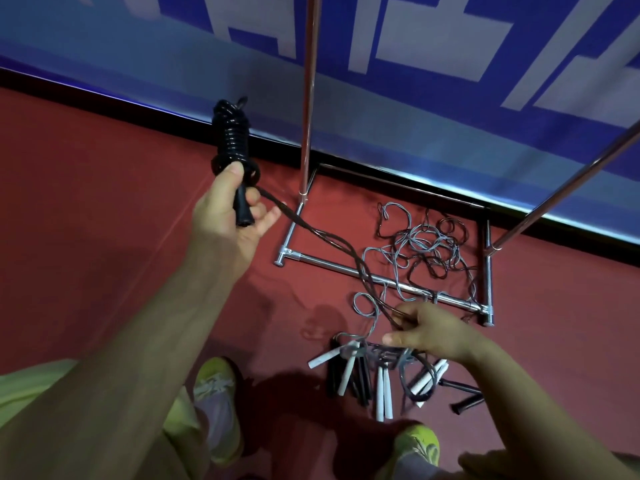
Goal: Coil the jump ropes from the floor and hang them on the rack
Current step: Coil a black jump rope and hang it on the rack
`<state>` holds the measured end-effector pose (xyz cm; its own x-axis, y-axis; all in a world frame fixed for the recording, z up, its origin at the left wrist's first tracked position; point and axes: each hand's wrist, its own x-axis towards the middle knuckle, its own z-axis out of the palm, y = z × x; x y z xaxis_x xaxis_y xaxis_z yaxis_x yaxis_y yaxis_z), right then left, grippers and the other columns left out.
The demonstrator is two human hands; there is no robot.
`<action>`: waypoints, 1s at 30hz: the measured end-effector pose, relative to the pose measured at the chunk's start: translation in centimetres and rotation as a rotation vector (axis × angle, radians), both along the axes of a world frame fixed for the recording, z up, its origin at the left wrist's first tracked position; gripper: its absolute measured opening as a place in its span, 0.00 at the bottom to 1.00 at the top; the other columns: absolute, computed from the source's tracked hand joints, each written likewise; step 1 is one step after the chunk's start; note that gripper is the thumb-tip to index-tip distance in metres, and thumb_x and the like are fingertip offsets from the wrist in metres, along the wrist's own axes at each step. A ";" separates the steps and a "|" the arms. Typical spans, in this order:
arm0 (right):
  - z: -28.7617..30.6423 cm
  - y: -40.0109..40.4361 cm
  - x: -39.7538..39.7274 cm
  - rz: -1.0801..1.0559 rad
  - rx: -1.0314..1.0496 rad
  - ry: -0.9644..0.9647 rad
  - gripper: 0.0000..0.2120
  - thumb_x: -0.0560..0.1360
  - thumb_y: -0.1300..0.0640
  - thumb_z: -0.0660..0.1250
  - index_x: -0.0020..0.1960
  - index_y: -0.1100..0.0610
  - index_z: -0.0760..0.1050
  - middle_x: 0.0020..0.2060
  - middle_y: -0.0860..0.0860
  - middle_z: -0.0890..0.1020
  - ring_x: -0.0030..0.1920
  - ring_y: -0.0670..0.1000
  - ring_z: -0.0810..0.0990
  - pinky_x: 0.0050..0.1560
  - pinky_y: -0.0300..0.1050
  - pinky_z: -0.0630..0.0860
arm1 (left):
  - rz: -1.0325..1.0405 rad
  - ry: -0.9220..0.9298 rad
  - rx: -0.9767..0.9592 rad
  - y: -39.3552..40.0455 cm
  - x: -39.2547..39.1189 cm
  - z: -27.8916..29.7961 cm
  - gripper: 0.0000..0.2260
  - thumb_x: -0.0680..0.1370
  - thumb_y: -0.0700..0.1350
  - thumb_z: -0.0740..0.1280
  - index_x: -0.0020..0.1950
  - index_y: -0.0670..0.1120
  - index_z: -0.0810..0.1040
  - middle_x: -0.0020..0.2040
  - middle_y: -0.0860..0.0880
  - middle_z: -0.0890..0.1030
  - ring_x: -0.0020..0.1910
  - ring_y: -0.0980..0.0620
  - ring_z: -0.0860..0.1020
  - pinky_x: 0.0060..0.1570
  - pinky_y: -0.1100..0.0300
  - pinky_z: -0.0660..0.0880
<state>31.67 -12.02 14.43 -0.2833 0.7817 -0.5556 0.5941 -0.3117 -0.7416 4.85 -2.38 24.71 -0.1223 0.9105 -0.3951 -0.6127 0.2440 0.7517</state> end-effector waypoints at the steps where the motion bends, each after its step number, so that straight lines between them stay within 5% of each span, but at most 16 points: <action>1: 0.1 0.0 -0.2 -0.002 0.011 0.024 0.22 0.70 0.56 0.75 0.32 0.54 0.61 0.26 0.42 0.61 0.29 0.45 0.60 0.33 0.41 0.59 | -0.007 0.007 -0.015 -0.1 0.2 -0.1 0.09 0.79 0.48 0.62 0.40 0.48 0.72 0.24 0.54 0.69 0.22 0.58 0.66 0.44 0.55 0.77; 4: 1.2 0.3 -0.7 -0.055 0.032 0.164 0.20 0.66 0.54 0.75 0.30 0.53 0.63 0.26 0.43 0.62 0.28 0.45 0.62 0.32 0.36 0.63 | -0.014 0.066 -0.040 0.0 0.5 -0.8 0.07 0.79 0.47 0.63 0.42 0.46 0.72 0.25 0.53 0.70 0.22 0.57 0.67 0.35 0.58 0.77; 9: 2.3 -0.8 0.1 -0.250 0.094 0.332 0.14 0.61 0.45 0.72 0.31 0.53 0.71 0.28 0.47 0.65 0.29 0.45 0.62 0.31 0.36 0.61 | 0.019 0.023 -0.086 0.2 -0.4 -1.0 0.08 0.79 0.47 0.63 0.42 0.47 0.74 0.25 0.53 0.70 0.22 0.57 0.67 0.56 0.45 0.77; 12: 3.0 -2.2 0.3 -0.348 0.136 0.340 0.14 0.66 0.42 0.70 0.31 0.52 0.74 0.28 0.48 0.67 0.29 0.45 0.63 0.31 0.38 0.61 | -0.030 0.031 -0.073 -0.9 -0.4 0.0 0.07 0.79 0.48 0.63 0.43 0.47 0.74 0.25 0.54 0.70 0.23 0.58 0.67 0.59 0.43 0.75; 17: 4.6 -4.1 -0.2 -0.546 0.249 0.293 0.41 0.64 0.28 0.67 0.44 0.70 0.75 0.37 0.53 0.76 0.39 0.50 0.73 0.43 0.43 0.67 | -0.141 0.081 0.037 -1.9 -0.4 5.1 0.06 0.79 0.49 0.62 0.44 0.49 0.74 0.25 0.55 0.72 0.22 0.59 0.69 0.60 0.43 0.73; 19: 5.8 -4.7 -1.0 -0.591 0.224 0.316 0.28 0.73 0.34 0.63 0.42 0.61 0.78 0.35 0.46 0.80 0.37 0.45 0.76 0.41 0.38 0.70 | -0.199 0.140 0.083 -2.5 -0.1 7.8 0.06 0.79 0.48 0.62 0.44 0.49 0.73 0.24 0.55 0.72 0.21 0.59 0.70 0.59 0.44 0.73; 23: 9.1 -4.7 -3.0 -0.613 0.328 0.292 0.24 0.73 0.32 0.56 0.33 0.51 0.69 0.29 0.44 0.68 0.31 0.45 0.65 0.36 0.40 0.64 | -0.320 0.158 0.213 -4.7 1.0 11.7 0.05 0.80 0.45 0.60 0.44 0.46 0.71 0.23 0.54 0.73 0.21 0.58 0.70 0.56 0.49 0.71; 30: 17.7 -3.1 -6.3 -0.554 0.440 0.438 0.24 0.81 0.41 0.50 0.35 0.55 0.68 0.27 0.47 0.66 0.28 0.47 0.61 0.29 0.40 0.58 | -0.393 0.173 0.428 -8.2 3.0 13.3 0.07 0.80 0.37 0.59 0.43 0.43 0.71 0.23 0.51 0.73 0.21 0.56 0.69 0.30 0.63 0.69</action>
<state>25.36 -15.15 32.14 0.0869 0.9917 -0.0952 0.0697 -0.1014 -0.9924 7.83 -10.54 38.02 0.2253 0.9742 0.0119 -0.3982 0.0809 0.9137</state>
